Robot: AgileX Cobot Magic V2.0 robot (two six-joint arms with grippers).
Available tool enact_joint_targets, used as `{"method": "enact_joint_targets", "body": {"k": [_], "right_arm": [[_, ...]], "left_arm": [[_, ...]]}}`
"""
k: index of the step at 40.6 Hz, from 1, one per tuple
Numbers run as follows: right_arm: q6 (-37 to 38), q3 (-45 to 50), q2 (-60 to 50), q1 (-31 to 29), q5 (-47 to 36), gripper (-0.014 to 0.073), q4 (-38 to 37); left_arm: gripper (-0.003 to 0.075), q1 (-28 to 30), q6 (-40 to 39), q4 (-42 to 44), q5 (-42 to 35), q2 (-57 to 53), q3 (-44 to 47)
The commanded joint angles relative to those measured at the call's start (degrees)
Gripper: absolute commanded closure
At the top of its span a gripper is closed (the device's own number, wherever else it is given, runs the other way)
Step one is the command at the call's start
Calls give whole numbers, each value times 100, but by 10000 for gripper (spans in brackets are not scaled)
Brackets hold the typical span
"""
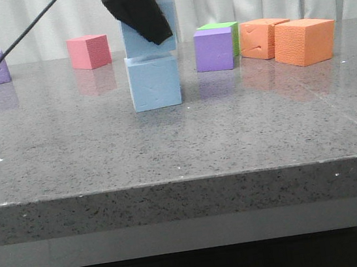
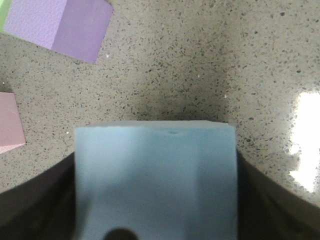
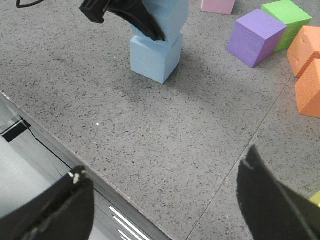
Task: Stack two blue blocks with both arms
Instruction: 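Lower the held cube onto the first blue cube and release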
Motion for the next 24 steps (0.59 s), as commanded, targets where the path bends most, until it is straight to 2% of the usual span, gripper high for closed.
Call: {"method": "enact_joint_targets", "body": {"k": [1,17,24], "right_arm": [[-56,-127,-33,9,-374,1,32],[-56,-127,-33,9,-374,1,32],[-56,-127,-33,9,-374,1,32]], "left_arm": [[159,16,-3,-67,-286,-279,-180],[143,16,-60,-65,-235,-359,-180],[143,16,-462,-54,-228,-653,-180]]}}
